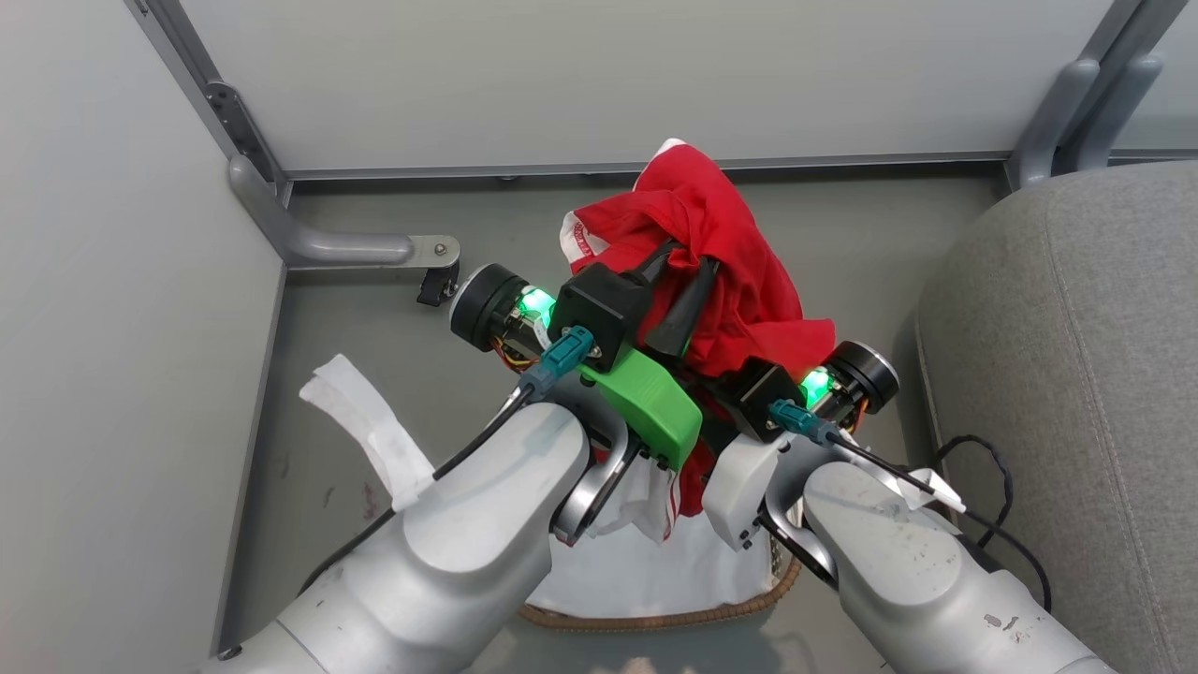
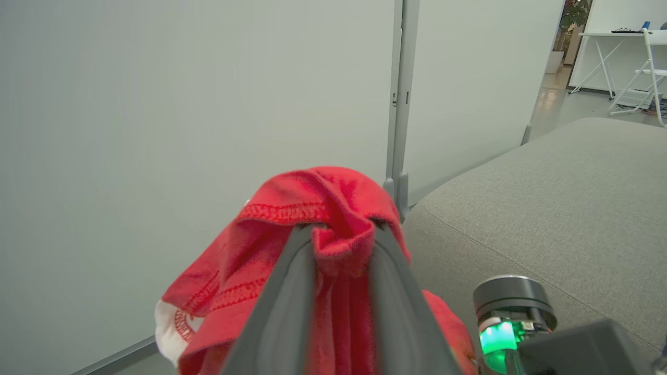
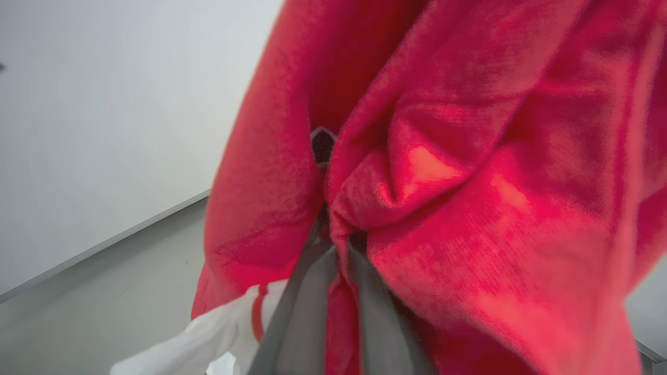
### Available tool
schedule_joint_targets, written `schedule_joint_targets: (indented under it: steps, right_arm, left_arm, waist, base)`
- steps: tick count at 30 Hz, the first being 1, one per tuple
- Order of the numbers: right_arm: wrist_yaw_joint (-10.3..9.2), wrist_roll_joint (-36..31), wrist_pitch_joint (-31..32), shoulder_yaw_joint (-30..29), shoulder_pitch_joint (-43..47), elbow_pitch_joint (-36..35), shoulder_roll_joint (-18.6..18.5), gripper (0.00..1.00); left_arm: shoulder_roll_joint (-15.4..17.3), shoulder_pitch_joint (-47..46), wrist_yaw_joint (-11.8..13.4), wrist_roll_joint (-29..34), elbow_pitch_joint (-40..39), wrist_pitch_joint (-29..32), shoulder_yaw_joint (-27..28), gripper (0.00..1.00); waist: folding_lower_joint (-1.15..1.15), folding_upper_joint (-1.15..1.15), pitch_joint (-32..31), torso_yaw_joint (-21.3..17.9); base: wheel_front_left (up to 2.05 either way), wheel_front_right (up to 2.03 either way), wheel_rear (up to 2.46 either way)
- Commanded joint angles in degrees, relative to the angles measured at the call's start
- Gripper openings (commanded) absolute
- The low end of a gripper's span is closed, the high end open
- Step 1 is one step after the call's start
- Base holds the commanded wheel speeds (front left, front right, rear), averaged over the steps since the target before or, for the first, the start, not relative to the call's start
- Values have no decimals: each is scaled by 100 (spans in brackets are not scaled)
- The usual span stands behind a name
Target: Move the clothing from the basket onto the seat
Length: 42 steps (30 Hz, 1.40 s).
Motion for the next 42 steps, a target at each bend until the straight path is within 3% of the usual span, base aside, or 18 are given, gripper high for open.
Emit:
schedule_joint_targets:
  steps: [1,2,11,19,42]
  right_arm:
    - [-6,23,-12,-9,-53,6,-21,0]
    - [-6,8,-12,-17,-54,-2,-21,0]
    - [-7,34,-12,-24,28,-161,-22,0]
    - [-7,52,-13,-119,194,-404,-23,0]
    - [-7,140,-13,-290,1007,-1227,-17,0]
  left_arm:
    - [3,-69,17,56,1,-24,45,60]
    - [3,-57,13,73,5,-24,66,100]
    - [6,77,-26,165,182,-23,201,100]
    - [6,239,-84,393,521,-16,501,100]
    - [38,1043,-505,1266,902,-16,1710,100]
  waist:
    - [0,0,6,-20]
    - [0,0,8,-32]
    - [0,0,26,-208]
    - [0,0,13,-590]
    - [0,0,-268,-2772]
  base:
    - [0,0,0]
    - [0,0,0]
    - [0,0,0]
    - [0,0,0]
    - [0,0,0]
